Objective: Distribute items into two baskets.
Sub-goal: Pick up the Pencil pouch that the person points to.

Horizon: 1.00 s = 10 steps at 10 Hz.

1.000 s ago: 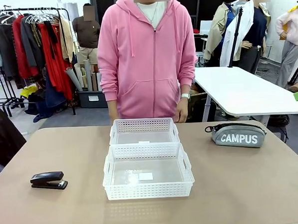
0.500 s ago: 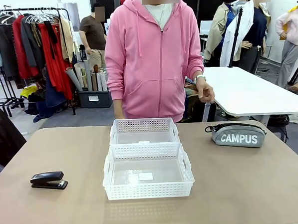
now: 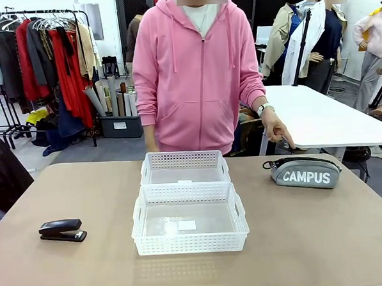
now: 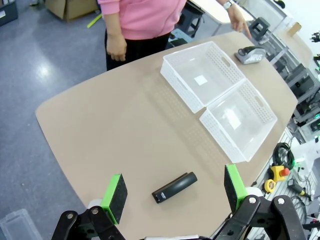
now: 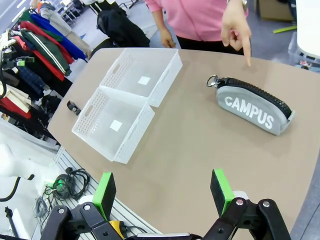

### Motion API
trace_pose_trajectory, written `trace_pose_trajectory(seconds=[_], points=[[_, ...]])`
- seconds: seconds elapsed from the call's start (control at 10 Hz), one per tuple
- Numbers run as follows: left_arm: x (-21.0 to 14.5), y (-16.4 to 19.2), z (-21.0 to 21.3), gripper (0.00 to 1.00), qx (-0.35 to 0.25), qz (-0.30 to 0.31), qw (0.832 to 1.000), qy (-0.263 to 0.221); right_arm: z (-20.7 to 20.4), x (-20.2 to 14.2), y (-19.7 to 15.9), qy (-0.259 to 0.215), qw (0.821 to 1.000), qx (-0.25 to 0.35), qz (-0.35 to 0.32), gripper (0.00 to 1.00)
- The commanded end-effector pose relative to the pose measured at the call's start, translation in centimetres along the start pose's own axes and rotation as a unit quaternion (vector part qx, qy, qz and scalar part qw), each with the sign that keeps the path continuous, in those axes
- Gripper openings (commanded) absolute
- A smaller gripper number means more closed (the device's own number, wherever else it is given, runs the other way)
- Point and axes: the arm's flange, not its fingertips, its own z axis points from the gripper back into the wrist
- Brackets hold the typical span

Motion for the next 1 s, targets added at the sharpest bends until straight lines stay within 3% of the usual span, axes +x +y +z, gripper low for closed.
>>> trace_pose_trajectory(seconds=[0.0,0.9], points=[[0.12,-0.02,0.10,1.00,0.001,-0.001,1.000,-0.005,0.08,0.18,0.08,-0.001,1.000,0.001,0.002,1.00],[0.12,-0.02,0.10,1.00,0.001,-0.001,1.000,-0.005,0.08,0.18,0.08,-0.001,1.000,0.001,0.002,1.00]])
